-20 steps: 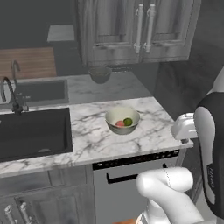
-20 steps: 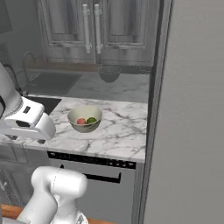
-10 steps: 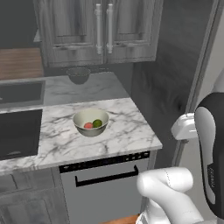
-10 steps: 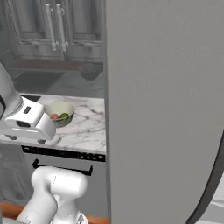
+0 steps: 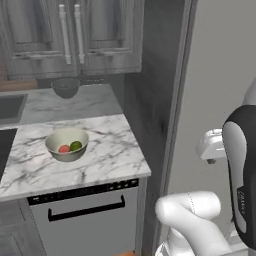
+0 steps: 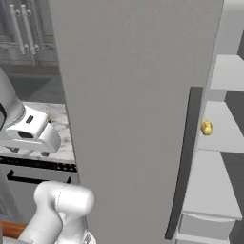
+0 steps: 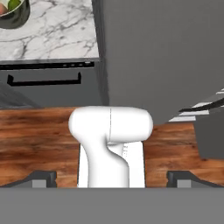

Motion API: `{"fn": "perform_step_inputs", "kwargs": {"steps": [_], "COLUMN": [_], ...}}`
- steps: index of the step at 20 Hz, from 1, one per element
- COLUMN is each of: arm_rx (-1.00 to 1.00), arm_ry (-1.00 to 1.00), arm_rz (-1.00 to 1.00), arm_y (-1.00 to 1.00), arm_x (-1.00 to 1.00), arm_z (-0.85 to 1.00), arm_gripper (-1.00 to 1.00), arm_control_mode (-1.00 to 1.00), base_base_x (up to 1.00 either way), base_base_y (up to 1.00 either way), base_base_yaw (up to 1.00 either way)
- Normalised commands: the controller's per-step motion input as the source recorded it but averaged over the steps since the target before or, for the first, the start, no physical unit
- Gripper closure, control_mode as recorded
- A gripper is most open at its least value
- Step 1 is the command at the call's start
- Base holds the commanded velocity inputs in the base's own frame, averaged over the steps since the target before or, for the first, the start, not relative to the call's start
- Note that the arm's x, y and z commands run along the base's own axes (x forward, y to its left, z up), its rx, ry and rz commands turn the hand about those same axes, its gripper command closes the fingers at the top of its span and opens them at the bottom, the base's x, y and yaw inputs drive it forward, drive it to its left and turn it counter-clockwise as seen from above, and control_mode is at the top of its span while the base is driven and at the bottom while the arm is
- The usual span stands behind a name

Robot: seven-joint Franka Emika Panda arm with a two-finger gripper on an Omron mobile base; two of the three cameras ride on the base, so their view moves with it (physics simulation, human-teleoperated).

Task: Take the peach, lime, and potato from the freezer and place them in the bowl on the counter.

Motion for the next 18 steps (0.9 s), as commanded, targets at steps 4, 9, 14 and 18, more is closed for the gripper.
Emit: {"fn": "perform_step_inputs", "kwargs": {"steps": [4,9,14,18], "arm_rx": [0.0,0.0,0.0,0.0], "arm_ry": [0.0,0.0,0.0,0.0], "arm_rz": [0.0,0.0,0.0,0.0], "arm_y": [0.0,0.0,0.0,0.0], "arm_x": [0.0,0.0,0.0,0.0], "arm_z": [0.0,0.0,0.0,0.0], "arm_gripper": [-1.0,-1.0,-1.0,-1.0], "arm_control_mode": [1.0,1.0,1.0,1.0], "base_base_x": [0.3,0.34,0.4,0.2], "base_base_y": [-0.55,-0.49,-0.37,-0.54], "base_base_yaw": [0.0,0.0,0.0,0.0]}}
